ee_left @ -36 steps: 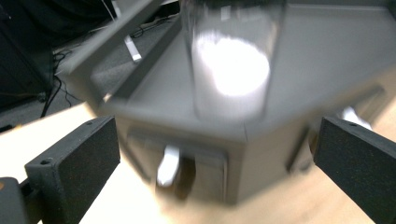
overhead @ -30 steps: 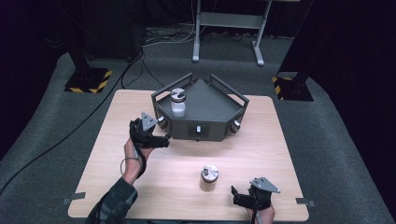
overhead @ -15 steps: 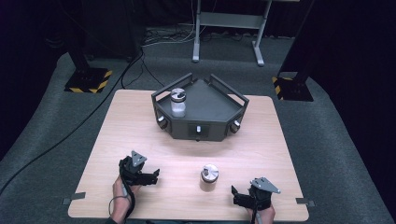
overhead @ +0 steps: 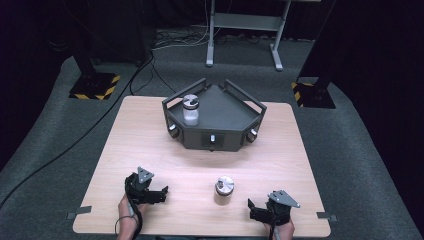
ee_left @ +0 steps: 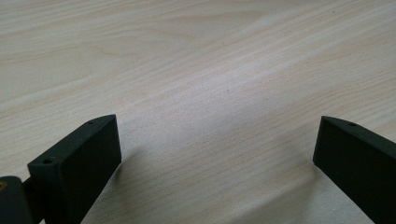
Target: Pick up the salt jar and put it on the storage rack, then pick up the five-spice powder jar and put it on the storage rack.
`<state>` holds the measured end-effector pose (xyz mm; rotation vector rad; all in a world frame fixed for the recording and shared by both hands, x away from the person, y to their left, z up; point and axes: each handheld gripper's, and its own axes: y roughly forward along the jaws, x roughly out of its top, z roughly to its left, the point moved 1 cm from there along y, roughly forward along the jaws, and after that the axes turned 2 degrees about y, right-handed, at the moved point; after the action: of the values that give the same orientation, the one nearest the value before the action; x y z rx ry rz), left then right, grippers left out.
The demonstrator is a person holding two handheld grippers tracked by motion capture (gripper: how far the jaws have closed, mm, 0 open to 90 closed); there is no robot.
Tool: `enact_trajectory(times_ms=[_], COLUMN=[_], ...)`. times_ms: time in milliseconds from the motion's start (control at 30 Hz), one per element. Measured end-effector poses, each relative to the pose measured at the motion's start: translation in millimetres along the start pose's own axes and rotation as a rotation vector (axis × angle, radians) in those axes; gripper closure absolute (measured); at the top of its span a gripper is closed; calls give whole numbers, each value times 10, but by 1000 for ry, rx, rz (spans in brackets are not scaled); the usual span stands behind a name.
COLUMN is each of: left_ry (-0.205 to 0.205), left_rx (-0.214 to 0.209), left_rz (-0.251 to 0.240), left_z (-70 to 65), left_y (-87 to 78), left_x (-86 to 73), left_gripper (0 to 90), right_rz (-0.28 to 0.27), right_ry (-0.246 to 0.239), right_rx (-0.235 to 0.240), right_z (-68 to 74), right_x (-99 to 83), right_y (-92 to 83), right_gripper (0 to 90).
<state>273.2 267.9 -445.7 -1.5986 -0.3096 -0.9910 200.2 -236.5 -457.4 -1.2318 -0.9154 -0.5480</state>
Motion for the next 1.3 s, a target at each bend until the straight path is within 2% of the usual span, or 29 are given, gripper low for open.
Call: enact_trajectory(times_ms=[100,967,1167,1300], left_ry=[19,16,18,19], left_rx=[-2,3,6,7], left_rz=[11,11,9,7], left_z=[-4,-5,-16,-18], left_y=[19,27,26,26], left_x=[28,36,32,30], left_gripper=[6,5,5,5], right_rz=[1,-3,-3,-4], right_ry=[0,2,4,-1], right_rx=[-4,-14,-34,-79], right_z=[8,24,59,147], right_x=[2,-5,-5,-1], right_y=[1,-1,1,9], right_gripper=[0,0,0,0])
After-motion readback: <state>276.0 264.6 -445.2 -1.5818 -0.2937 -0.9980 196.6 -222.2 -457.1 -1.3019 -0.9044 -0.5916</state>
